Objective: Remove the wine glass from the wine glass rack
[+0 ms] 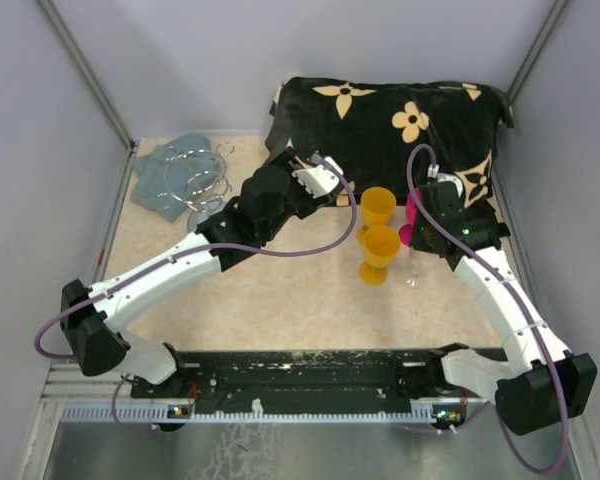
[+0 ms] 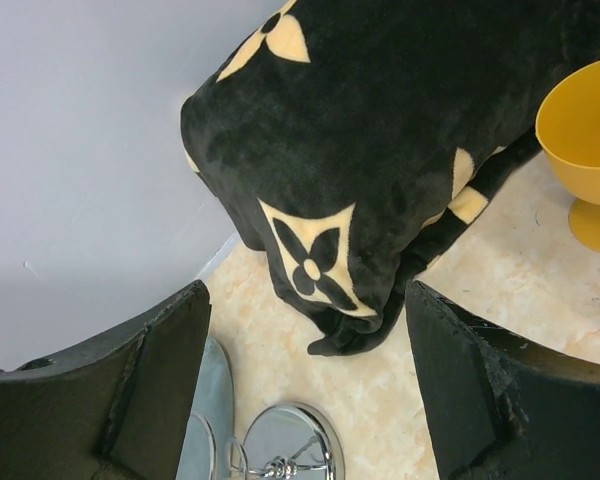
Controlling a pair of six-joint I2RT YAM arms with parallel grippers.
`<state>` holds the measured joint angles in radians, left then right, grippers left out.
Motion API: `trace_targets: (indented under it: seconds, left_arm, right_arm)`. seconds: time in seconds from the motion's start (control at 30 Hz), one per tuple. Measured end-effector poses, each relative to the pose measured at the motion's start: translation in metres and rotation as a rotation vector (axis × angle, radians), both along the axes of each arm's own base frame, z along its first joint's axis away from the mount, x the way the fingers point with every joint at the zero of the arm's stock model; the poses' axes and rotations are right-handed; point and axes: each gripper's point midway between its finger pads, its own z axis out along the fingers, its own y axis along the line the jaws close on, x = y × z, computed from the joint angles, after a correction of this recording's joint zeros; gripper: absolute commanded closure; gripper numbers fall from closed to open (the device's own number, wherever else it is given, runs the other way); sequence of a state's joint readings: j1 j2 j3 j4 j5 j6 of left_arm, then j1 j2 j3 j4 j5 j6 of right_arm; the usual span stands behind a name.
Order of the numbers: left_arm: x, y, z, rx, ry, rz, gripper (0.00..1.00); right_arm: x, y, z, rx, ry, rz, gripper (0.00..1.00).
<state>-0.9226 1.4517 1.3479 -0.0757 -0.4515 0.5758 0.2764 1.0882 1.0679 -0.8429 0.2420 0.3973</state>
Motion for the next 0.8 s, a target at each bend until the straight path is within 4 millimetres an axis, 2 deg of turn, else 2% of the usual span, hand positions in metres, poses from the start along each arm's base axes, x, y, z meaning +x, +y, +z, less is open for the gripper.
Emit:
trace_targets:
  seconds: [0.5, 0.67, 0.8]
  left_arm:
    - [0.0, 0.002, -0.003, 0.012, 0.009, 0.002, 0.17]
    - [0.0, 0.002, -0.003, 0.011, 0.009, 0.001, 0.17]
    - [0.0, 0.001, -0.003, 0.011, 0.01, -0.001, 0.17]
  right_arm:
    - [0.008, 0.003, -0.016, -0.004, 0.005, 0.017, 0.99]
    - [0.011, 0.005, -0.016, -0.001, -0.004, 0.025, 0.75]
    - [0.012, 0.006, -0.017, -0.003, -0.004, 0.032, 0.59]
